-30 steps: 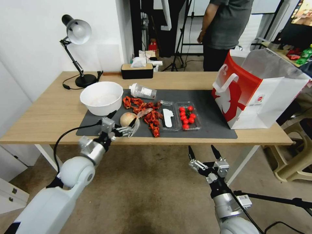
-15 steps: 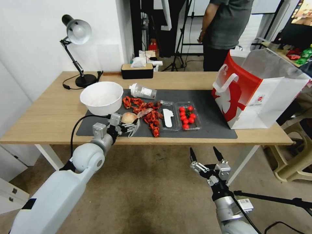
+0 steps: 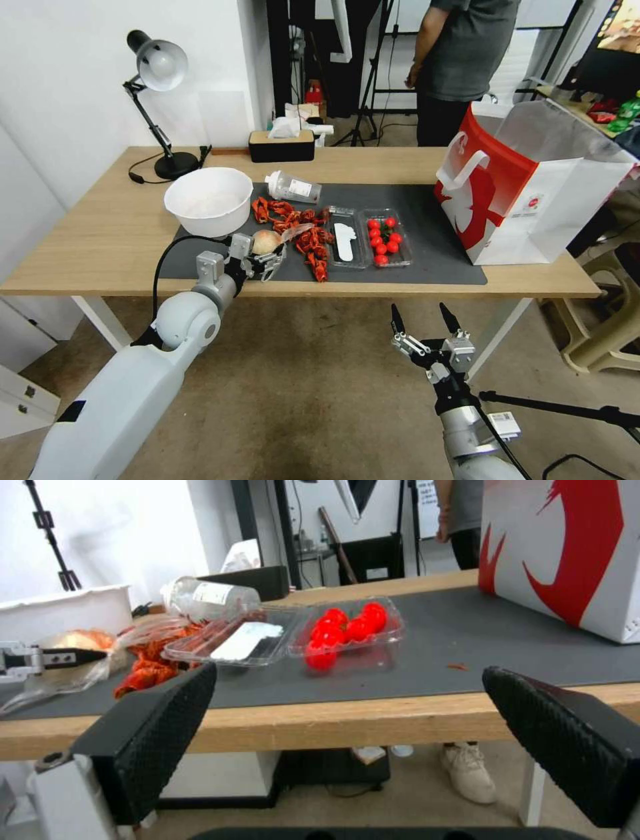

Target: Pick up the trash from the table and place it into the takeout bag.

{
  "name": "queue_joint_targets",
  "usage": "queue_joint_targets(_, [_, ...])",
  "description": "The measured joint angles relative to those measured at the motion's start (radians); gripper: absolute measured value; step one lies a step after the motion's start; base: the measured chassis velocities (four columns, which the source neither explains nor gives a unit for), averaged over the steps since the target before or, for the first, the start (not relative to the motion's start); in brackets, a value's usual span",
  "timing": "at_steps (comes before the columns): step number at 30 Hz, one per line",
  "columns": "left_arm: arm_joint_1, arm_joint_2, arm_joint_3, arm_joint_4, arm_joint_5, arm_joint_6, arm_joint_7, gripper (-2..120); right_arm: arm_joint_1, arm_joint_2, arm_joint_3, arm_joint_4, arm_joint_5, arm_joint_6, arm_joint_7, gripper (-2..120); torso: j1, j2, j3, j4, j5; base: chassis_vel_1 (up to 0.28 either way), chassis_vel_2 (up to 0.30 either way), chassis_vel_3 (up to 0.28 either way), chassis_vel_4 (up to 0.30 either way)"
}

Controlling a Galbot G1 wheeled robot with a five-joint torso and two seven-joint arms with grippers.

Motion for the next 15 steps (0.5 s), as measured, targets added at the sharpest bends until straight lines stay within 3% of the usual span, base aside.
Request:
queue_joint_targets(10, [-0.005,-0.001,0.009,0.01,-0.001,-0.012,-0.002,30,0.006,-0.001,-0.002,-0.005,0.0,0.0,0.004,100,0.0,0.0,0.0,0.0,0.0,0.0,0.0,0.0,0.0])
queue_joint_targets(13, [-0.01,0.0,0.002,0.004,-0.003,-0.048,0.021,15,0.007,-0.001,-0.003,-0.006,0.0,0.0,0.005,100,0.0,0.0,0.0,0.0,-0.0004,0.0,0.0,0.0,0.0])
queue_joint_targets(15, [-0.015,0.003,-0.001,-0.004,-0.008,-0.059,0.032,13,0.007,-0.001,-0.003,-0.006,0.0,0.0,0.005,100,0.0,0.0,0.0,0.0,-0.0003,0.0,0.0,0.0,0.0])
